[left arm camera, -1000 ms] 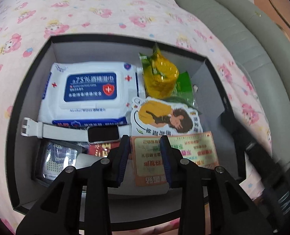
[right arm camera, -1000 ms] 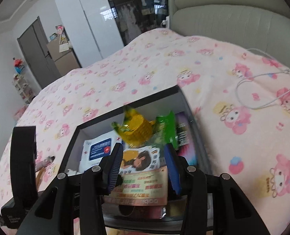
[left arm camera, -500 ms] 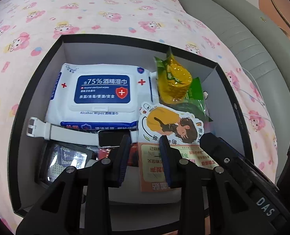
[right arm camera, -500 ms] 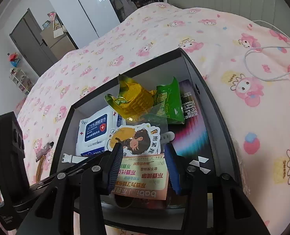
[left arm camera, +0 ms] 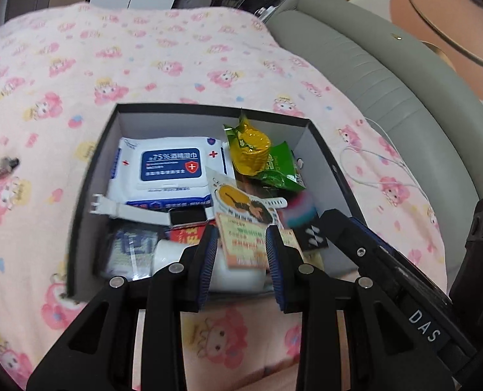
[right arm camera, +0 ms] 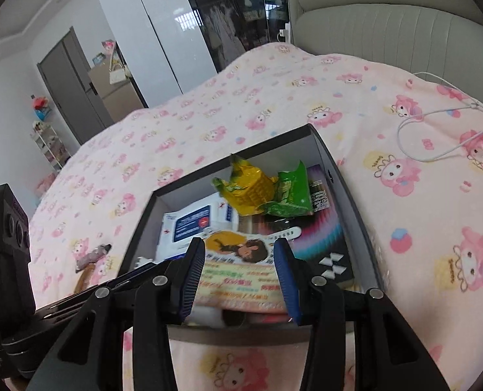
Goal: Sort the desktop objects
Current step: 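Open the right tool and withdraw it from the box, then move the right tool to the wooden comb and close on it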
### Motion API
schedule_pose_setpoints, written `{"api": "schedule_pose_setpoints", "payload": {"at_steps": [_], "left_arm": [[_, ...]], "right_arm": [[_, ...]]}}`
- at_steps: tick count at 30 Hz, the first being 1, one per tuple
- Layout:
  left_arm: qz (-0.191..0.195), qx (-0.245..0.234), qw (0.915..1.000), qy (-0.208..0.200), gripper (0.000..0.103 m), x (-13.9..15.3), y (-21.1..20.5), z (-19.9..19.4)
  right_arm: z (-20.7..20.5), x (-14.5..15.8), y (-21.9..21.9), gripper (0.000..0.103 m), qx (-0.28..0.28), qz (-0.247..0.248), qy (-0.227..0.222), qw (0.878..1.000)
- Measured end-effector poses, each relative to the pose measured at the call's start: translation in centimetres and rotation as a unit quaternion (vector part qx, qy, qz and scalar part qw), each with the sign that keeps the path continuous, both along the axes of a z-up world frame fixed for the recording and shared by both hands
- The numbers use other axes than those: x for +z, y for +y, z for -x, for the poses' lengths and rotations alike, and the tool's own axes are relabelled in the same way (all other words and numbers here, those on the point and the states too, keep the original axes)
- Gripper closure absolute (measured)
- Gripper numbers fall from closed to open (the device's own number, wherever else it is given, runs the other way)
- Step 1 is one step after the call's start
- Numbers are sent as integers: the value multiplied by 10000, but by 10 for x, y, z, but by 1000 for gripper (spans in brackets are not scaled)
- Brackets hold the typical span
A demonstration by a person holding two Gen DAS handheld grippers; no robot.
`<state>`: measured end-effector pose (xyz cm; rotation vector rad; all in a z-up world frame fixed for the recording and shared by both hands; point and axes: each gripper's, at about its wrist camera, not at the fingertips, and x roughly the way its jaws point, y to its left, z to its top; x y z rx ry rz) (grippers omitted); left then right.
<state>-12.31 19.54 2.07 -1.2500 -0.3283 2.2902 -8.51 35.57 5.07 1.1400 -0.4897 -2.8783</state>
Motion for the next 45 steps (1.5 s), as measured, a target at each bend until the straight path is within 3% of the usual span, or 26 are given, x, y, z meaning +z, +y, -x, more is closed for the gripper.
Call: {"api": "schedule_pose_setpoints", "payload": {"at_steps": [7,16,26,30,36,41,43,45], "left_arm": [[129,65,9997,172,73,18,-41,-38],[330,192,9984,408,73,40,-94,-86],[934,622,9914,671,73,45,-152,-123],[929,825,9904,603,73,38,-182,-131],[864,1050,9899,397,73,32,-223,-107],[652,1302,9874,625,67,53,-252,-66],[560,1598,9847,406,58,42,-269,-42],[488,1955,9794,102,58,26,-286,-20]], "right_arm": [[-39,12,-31,63,208,177,88,9996],[-73,29,-90,63,710,-66,80,9974],[-91,20,-156,63,1345,-100,-21,9909],[-91,14,-182,63,1709,-137,-12,9852],[-70,9,-226,65,2171,-286,-183,9756],[-32,35,-251,65,2353,-393,201,9709],[-13,35,-259,65,2349,-364,199,9711],[6,25,-267,65,2357,-339,84,9712]]}}
